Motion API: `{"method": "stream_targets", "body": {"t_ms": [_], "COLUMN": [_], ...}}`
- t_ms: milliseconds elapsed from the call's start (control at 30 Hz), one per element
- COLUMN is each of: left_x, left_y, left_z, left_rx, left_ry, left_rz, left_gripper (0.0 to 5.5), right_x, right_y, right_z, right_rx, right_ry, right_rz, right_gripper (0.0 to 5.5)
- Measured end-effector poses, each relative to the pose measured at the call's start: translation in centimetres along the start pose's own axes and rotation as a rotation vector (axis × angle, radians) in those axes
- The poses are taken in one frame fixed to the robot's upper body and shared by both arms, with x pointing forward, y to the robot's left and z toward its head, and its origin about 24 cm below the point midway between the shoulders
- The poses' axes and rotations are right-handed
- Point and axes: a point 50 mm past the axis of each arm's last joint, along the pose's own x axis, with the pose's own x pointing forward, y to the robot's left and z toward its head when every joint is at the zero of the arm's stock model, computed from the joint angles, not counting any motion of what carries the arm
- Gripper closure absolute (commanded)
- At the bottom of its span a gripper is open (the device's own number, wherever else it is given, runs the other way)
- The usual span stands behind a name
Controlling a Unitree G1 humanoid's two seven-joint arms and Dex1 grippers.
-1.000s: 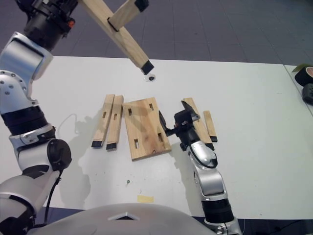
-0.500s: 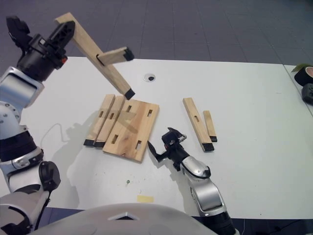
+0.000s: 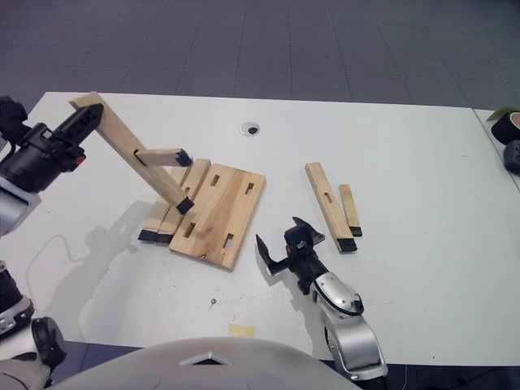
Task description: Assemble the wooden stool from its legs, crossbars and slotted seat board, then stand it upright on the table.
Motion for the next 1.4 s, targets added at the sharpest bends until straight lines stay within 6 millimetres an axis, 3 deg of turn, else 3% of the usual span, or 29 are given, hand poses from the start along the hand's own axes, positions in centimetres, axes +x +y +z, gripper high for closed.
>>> {"method": "stream_targets", "body": {"t_ms": [200,667,1000,1200,1400], "left_x": [-0.8,-1.4,0.5,1.6,1.5], "left_y": [-0.2,0.1,-2.3,-3.1,-3.0], "left_z": [-1.4,-2.2,-2.9,-4.0,-4.4], "left_rx": [0.003,0.067,0.278,0.267,0.259], "left_ry": [0.044,0.062,0.04,0.011,-0.022], "left_rz": [0.022,0.101,0.051,0.025,0.027], "left_gripper": [4.44,4.45,4.44,4.45,4.45], "right_x": [-0.2,-1.5,-1.2,-1.1,-0.8], "right_y": [-0.2,-0.2,-0.6,-0.4,-0.5], "right_z": [0.2,0.1,0.6,0.7,0.7], "right_rx": [-0.003,0.0,-0.056,-0.059,-0.063], "right_ry": [-0.008,0.0,-0.012,-0.018,-0.022], "right_rz": [-0.021,-0.065,-0.072,-0.068,-0.064], "right_gripper": [0.1,0.1,0.1,0.1,0.1]}}
